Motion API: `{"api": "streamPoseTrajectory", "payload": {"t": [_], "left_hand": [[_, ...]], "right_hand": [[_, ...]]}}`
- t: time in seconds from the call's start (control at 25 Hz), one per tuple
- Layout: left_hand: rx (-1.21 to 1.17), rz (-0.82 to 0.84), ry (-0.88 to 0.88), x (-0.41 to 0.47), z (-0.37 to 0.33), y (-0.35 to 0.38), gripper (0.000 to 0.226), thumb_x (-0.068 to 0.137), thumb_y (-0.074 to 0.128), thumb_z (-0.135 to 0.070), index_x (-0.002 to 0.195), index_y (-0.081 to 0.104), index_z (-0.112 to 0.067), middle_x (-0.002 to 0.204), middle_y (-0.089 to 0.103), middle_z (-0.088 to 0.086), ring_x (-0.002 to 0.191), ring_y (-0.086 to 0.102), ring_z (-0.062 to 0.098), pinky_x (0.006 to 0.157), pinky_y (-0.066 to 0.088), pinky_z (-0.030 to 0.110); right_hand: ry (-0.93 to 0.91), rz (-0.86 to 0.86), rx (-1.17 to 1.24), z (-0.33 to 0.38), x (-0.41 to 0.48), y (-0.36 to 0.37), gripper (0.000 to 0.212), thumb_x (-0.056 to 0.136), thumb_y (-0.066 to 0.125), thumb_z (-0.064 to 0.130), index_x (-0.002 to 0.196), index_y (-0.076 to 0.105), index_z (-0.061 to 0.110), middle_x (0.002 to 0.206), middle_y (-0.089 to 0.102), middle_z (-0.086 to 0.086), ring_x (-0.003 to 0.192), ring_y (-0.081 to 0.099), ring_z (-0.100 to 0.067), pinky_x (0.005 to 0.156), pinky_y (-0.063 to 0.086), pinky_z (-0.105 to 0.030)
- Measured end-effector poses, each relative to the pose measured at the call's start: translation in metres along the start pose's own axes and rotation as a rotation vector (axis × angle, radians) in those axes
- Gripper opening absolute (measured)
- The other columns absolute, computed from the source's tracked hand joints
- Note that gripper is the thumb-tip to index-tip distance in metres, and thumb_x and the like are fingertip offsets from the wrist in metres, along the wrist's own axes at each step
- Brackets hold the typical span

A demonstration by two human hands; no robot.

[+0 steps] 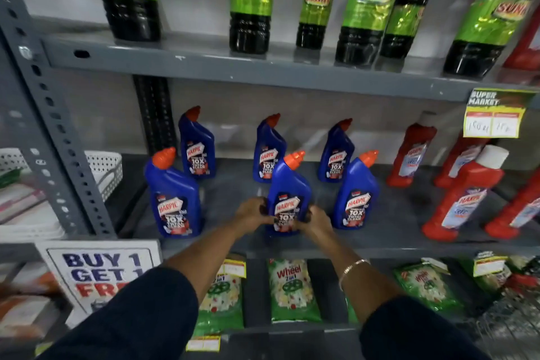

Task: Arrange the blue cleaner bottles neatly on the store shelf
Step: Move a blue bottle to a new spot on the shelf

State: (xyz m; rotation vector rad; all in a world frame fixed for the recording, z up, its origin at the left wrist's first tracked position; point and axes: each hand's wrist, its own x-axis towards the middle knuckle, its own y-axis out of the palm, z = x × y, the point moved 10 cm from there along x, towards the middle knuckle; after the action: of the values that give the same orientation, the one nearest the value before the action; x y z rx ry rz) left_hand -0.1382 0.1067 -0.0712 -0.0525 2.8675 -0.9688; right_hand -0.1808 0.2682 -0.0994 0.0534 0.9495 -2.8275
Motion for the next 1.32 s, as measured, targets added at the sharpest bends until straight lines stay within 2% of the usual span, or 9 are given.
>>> {"api": "streamPoseTrajectory", "payload": {"t": [0.08, 0.28, 0.4, 0.48, 0.6, 0.84, 1.08, 1.24, 1.32], "left_hand": [[-0.021, -0.076, -0.057, 0.002, 0.008, -0.004, 0.038, 0.072, 0.075, -0.013, 0.105, 0.061, 0.002, 0.105, 0.068, 0.023, 0.092, 0.062, 0.023, 0.072, 0.05, 0.034], [0.005, -0.068, -0.129, -0.009, 0.014, -0.012, 0.04, 0.077, 0.07, -0.007, 0.114, 0.058, 0.001, 0.098, 0.063, 0.017, 0.086, 0.054, 0.017, 0.061, 0.044, 0.022], [0.008, -0.072, -0.141, -0.014, 0.014, -0.011, 0.04, 0.077, 0.069, -0.008, 0.115, 0.057, 0.001, 0.095, 0.062, 0.013, 0.086, 0.055, 0.018, 0.067, 0.046, 0.025], [0.004, -0.08, -0.141, -0.015, 0.017, -0.012, 0.041, 0.077, 0.07, -0.009, 0.114, 0.057, 0.001, 0.098, 0.064, 0.015, 0.086, 0.056, 0.019, 0.068, 0.049, 0.027], [0.011, -0.086, -0.138, -0.014, 0.019, -0.013, 0.044, 0.077, 0.071, -0.01, 0.117, 0.056, 0.0, 0.107, 0.066, 0.019, 0.089, 0.058, 0.021, 0.081, 0.052, 0.035], [-0.045, -0.072, -0.162, -0.012, 0.025, -0.013, 0.047, 0.078, 0.069, -0.008, 0.121, 0.053, -0.003, 0.117, 0.064, 0.019, 0.101, 0.062, 0.027, 0.088, 0.051, 0.038], [-0.064, -0.036, -0.165, -0.009, 0.03, -0.012, 0.045, 0.079, 0.068, -0.009, 0.12, 0.052, -0.005, 0.111, 0.065, 0.017, 0.097, 0.062, 0.027, 0.073, 0.054, 0.036], [-0.091, 0.008, -0.134, -0.008, 0.028, -0.007, 0.039, 0.082, 0.064, -0.007, 0.119, 0.052, -0.005, 0.1, 0.06, 0.009, 0.093, 0.057, 0.022, 0.065, 0.05, 0.029], [-0.083, 0.008, -0.123, -0.008, 0.026, -0.007, 0.038, 0.082, 0.063, -0.007, 0.119, 0.052, -0.005, 0.1, 0.059, 0.008, 0.094, 0.056, 0.021, 0.064, 0.047, 0.025]], "right_hand": [[-0.022, 0.001, 0.013, 0.004, 0.003, 0.003, 0.053, 0.065, 0.081, 0.021, 0.109, 0.059, 0.001, 0.111, 0.068, -0.017, 0.104, 0.063, -0.029, 0.077, 0.046, -0.03], [-0.085, 0.052, 0.027, 0.012, 0.001, 0.013, 0.053, 0.064, 0.081, 0.019, 0.109, 0.059, 0.001, 0.113, 0.068, -0.016, 0.105, 0.063, -0.03, 0.085, 0.049, -0.035], [-0.106, 0.091, 0.022, 0.015, 0.001, 0.016, 0.054, 0.063, 0.082, 0.018, 0.109, 0.06, 0.003, 0.112, 0.069, -0.014, 0.105, 0.063, -0.028, 0.085, 0.051, -0.032], [-0.088, 0.1, 0.027, 0.015, -0.001, 0.017, 0.055, 0.062, 0.083, 0.017, 0.11, 0.059, 0.005, 0.112, 0.069, -0.014, 0.105, 0.064, -0.028, 0.088, 0.052, -0.036], [-0.063, 0.101, 0.039, 0.015, -0.002, 0.017, 0.055, 0.062, 0.083, 0.017, 0.11, 0.059, 0.005, 0.114, 0.068, -0.015, 0.104, 0.064, -0.027, 0.091, 0.052, -0.04], [-0.08, 0.084, 0.007, 0.02, -0.007, 0.017, 0.057, 0.065, 0.081, 0.019, 0.114, 0.057, 0.005, 0.118, 0.066, -0.015, 0.108, 0.062, -0.028, 0.09, 0.05, -0.035], [-0.082, 0.062, -0.002, 0.022, -0.01, 0.016, 0.057, 0.065, 0.081, 0.019, 0.115, 0.057, 0.004, 0.118, 0.066, -0.015, 0.108, 0.062, -0.028, 0.088, 0.048, -0.033], [-0.07, 0.036, -0.009, 0.021, -0.011, 0.016, 0.052, 0.066, 0.08, 0.017, 0.111, 0.057, 0.003, 0.114, 0.067, -0.015, 0.104, 0.063, -0.027, 0.08, 0.049, -0.029], [-0.047, 0.033, 0.0, 0.019, -0.01, 0.016, 0.051, 0.067, 0.079, 0.015, 0.11, 0.057, 0.003, 0.114, 0.067, -0.015, 0.103, 0.063, -0.027, 0.083, 0.051, -0.032]]}}
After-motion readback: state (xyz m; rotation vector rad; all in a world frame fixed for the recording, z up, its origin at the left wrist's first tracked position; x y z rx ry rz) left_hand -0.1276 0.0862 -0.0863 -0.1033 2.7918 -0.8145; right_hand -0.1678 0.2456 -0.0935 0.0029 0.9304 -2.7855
